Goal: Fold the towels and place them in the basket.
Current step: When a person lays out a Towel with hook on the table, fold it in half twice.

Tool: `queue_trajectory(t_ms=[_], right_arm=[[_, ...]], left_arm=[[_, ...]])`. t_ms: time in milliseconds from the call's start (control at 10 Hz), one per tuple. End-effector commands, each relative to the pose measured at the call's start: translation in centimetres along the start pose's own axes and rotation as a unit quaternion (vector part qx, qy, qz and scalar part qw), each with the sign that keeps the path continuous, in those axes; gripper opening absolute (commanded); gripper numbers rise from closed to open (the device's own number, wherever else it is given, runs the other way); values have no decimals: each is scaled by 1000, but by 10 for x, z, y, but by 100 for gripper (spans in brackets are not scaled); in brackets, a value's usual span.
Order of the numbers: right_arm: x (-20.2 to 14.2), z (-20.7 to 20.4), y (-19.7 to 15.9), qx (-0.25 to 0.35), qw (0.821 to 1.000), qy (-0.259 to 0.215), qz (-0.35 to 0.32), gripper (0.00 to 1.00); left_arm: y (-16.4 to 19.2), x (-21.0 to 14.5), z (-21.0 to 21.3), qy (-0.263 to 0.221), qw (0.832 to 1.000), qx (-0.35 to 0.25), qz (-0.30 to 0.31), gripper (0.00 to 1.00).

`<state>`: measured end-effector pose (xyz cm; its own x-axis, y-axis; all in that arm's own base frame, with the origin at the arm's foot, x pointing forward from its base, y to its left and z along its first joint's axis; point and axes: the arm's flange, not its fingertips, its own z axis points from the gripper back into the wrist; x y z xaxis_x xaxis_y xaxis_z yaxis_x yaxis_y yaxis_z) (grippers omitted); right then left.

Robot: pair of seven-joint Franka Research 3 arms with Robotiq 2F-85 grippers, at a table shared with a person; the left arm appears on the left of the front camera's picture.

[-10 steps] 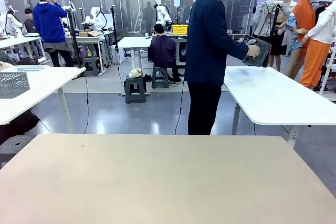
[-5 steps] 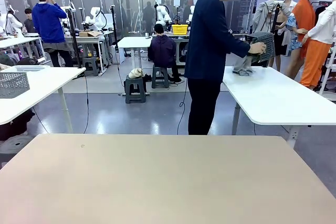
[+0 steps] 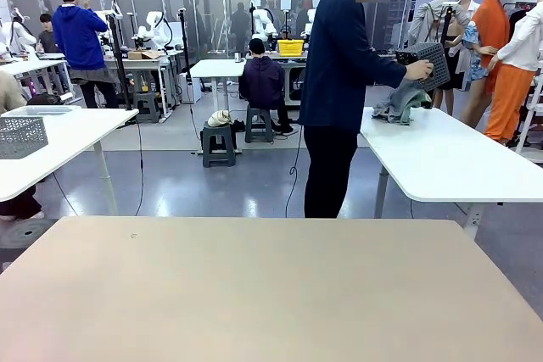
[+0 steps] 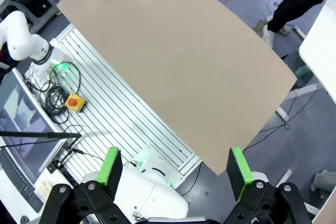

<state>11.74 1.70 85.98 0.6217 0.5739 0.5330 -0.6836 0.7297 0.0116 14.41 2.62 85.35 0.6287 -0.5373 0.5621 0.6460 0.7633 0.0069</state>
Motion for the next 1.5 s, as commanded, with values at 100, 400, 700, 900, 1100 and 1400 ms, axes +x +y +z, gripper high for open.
queue_trajectory(t_ms=[100, 400, 700, 900, 1100, 1400], right_arm=[[-4, 4, 4, 2, 1000, -8, 8, 100], [-4, 4, 4, 2, 1000, -8, 8, 100], [-4, 4, 4, 2, 1000, -8, 8, 100], [-4, 4, 4, 2, 1000, -8, 8, 100], [-4, 4, 4, 2, 1000, -8, 8, 100], [-4, 4, 4, 2, 1000, -8, 8, 100]], left_arm=[[0, 1, 0, -4, 1000, -1, -3, 100], [0, 1, 0, -4, 1000, -1, -3, 100], [0, 1, 0, -4, 1000, -1, -3, 100], [0, 1, 0, -4, 1000, -1, -3, 100], [0, 1, 0, -4, 1000, -1, -3, 100], [0, 1, 0, -4, 1000, -1, -3, 100]])
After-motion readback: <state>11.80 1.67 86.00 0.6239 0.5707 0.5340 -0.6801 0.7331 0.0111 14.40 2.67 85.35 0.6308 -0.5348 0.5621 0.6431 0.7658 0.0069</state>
